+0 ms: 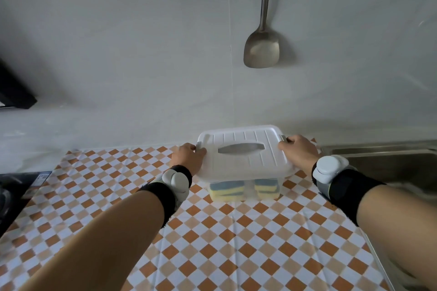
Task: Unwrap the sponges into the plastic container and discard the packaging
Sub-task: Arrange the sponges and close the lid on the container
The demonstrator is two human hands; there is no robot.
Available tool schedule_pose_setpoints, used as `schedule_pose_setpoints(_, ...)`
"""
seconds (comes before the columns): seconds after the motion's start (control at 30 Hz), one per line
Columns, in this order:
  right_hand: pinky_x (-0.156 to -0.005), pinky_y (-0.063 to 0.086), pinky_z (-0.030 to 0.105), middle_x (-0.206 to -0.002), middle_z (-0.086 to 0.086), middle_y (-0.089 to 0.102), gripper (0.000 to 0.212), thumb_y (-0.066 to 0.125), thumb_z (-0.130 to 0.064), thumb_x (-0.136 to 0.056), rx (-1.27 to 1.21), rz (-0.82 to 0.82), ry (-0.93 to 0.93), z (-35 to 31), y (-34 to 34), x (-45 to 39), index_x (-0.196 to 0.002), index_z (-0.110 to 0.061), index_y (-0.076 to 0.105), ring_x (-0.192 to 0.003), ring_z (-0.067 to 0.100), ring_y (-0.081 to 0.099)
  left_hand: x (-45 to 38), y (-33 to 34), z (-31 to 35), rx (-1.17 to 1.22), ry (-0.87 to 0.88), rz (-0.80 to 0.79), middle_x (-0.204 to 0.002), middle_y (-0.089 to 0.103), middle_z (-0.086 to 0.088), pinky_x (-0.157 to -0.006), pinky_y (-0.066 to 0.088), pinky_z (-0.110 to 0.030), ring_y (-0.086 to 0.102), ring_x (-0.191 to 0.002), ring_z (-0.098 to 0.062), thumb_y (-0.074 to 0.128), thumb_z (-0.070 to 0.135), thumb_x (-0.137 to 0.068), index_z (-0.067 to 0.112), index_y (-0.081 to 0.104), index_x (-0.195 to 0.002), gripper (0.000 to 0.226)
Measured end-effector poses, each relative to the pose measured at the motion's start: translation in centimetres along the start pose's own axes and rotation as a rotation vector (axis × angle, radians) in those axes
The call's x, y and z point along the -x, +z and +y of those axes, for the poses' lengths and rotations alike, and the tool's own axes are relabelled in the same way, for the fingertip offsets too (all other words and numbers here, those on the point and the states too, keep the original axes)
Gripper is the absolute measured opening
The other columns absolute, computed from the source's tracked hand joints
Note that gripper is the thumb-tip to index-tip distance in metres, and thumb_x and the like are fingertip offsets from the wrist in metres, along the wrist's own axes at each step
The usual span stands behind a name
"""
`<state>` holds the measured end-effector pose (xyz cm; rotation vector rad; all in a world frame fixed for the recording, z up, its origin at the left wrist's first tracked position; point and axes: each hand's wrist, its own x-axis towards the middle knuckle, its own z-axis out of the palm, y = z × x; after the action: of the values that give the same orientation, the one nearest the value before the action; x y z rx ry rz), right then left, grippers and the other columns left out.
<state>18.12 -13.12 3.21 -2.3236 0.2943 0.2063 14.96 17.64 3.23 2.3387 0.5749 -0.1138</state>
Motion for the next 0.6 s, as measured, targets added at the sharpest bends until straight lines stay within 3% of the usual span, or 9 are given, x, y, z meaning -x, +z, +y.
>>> schedule_pose_setpoints(0.07, -0.057, 0.04, 0.03, -0.077, 0.004, 0.064, 0.019, 0.055, -0.033, -0.085, -0.013, 0.014, -0.004, -0.7, -0.5, -1.1, -0.082, -0.015, 0.06, -0.067, 0.025, 0.058, -1.3, -0.2, 1.0, 0.015, 0.002, -0.008, -0.125, 0.072, -0.009, -0.082, 0.052, -0.035, 0.065, -0.103, -0.029, 0.06, 0.041, -0.098, 0.017, 0.065, -0.137, 0.046)
schedule_pose_setpoints(0.2, -0.068, 0.044, 0.032, -0.098, 0.005, 0.065, 0.027, 0.058, -0.028, -0.091, 0.016, 0.022, -0.048, -1.3, -1.0, -2.8, -0.113, -0.013, 0.063, -0.083, 0.026, 0.059, -3.0, -0.4, 2.5, 0.086, 0.011, -0.004, -0.137, 0.067, -0.008, -0.098, 0.055, -0.04, 0.064, -0.119, -0.032, 0.064, 0.036, -0.097, 0.021, 0.06, -0.144, 0.05)
schedule_pose_setpoints(0.27, -0.072, 0.047, 0.033, -0.107, 0.005, 0.068, 0.034, 0.058, -0.031, -0.091, 0.011, 0.032, -0.053, -1.2, -0.9, -4.4, -0.121, -0.015, 0.063, -0.091, 0.028, 0.061, -4.2, -0.1, 3.2, 0.095, 0.015, -0.009, -0.137, 0.067, -0.007, -0.095, 0.053, -0.035, 0.064, -0.12, -0.031, 0.065, 0.034, -0.096, 0.023, 0.061, -0.144, 0.049)
schedule_pose_setpoints(0.37, -0.067, 0.046, 0.031, -0.112, 0.005, 0.069, 0.035, 0.057, -0.034, -0.092, -0.001, 0.012, -0.042, -1.2, -0.9, -6.0, -0.122, -0.018, 0.064, -0.092, 0.028, 0.062, -5.8, 0.3, 3.8, 0.117, 0.015, -0.029, -0.135, 0.069, -0.008, -0.091, 0.05, -0.034, 0.064, -0.119, -0.031, 0.065, 0.033, -0.097, 0.022, 0.06, -0.144, 0.049)
schedule_pose_setpoints(0.5, -0.058, 0.034, 0.026, -0.121, 0.004, 0.068, 0.04, 0.058, -0.035, -0.094, 0.028, 0.045, -0.032, -1.1, -0.6, -6.6, -0.131, -0.019, 0.061, -0.09, 0.021, 0.054, -6.6, 1.1, 3.7, 0.12, -0.012, -0.049, -0.13, 0.072, -0.007, -0.098, 0.054, -0.039, 0.066, -0.117, -0.031, 0.069, 0.031, -0.094, 0.021, 0.059, -0.144, 0.052)
schedule_pose_setpoints(0.6, -0.055, 0.03, 0.019, -0.116, 0.004, 0.07, 0.037, 0.058, -0.035, -0.095, 0.034, 0.069, -0.043, -0.7, -0.3, -6.5, -0.128, -0.019, 0.062, -0.088, 0.02, 0.054, -6.5, 1.5, 3.2, 0.126, -0.019, -0.029, -0.125, 0.074, -0.006, -0.102, 0.055, -0.046, 0.067, -0.115, -0.031, 0.07, 0.032, -0.094, 0.022, 0.06, -0.143, 0.051)
